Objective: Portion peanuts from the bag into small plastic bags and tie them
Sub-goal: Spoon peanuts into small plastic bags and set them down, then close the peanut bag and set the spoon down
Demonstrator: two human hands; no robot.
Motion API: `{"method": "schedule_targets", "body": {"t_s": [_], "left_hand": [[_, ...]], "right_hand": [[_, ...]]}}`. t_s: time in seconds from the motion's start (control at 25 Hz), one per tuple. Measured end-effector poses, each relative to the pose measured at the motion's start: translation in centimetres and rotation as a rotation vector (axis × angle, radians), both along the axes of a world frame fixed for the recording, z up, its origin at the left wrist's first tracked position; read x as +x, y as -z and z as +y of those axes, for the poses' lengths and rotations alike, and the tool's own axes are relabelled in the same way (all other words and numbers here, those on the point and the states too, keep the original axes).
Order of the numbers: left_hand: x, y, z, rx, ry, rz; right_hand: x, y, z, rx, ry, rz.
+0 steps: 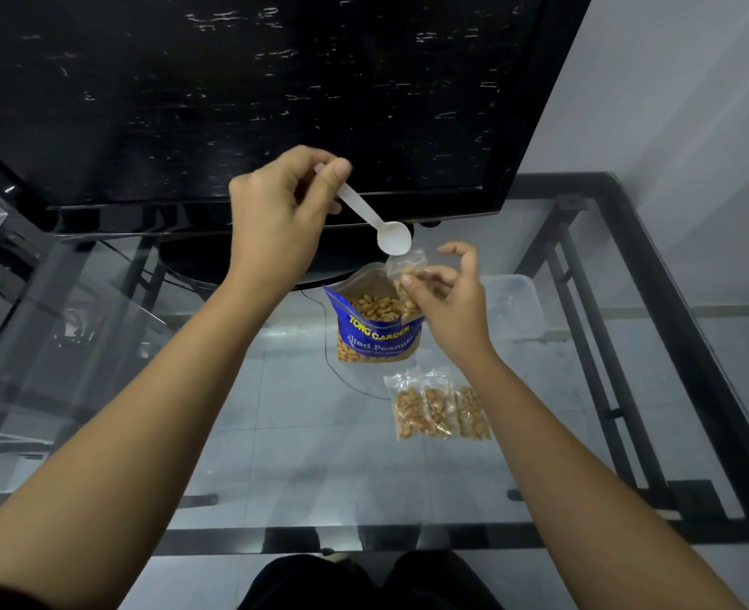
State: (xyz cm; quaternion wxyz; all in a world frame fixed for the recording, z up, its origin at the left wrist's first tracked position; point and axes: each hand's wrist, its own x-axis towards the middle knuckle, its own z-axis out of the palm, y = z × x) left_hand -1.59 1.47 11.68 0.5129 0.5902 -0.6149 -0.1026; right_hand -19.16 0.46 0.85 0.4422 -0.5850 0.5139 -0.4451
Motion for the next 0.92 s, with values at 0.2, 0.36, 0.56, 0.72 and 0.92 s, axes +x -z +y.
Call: {"method": "schedule_targets", "body": {"t_s": [0.2,0.36,0.56,0.72,0.92], "left_hand": [[3.4,3.8,1.8,0.129,-0.254,0.849],[5.4,10.4,6.6,0.147,-0.460,1.134],[3.9,17.8,10.4,0.264,-0.461,0.705],[3.5,23.0,11.8,0.321,-0.133,-0.202],[3.6,26.8,13.8,0.427,-0.040,-0.496]], "right_hand": [[-0.6,0.4,2.7,-0.085,0.014,-0.048],[-0.7,6.4,7.7,0.026,-0.159,0.053],[-0.6,11.8,8.5,0.212,-0.307,0.518],[0.7,12.6,7.5,0.139,-0.353,0.711],[0.6,13.6,7.4,-0.046,-0.402,1.075]]}}
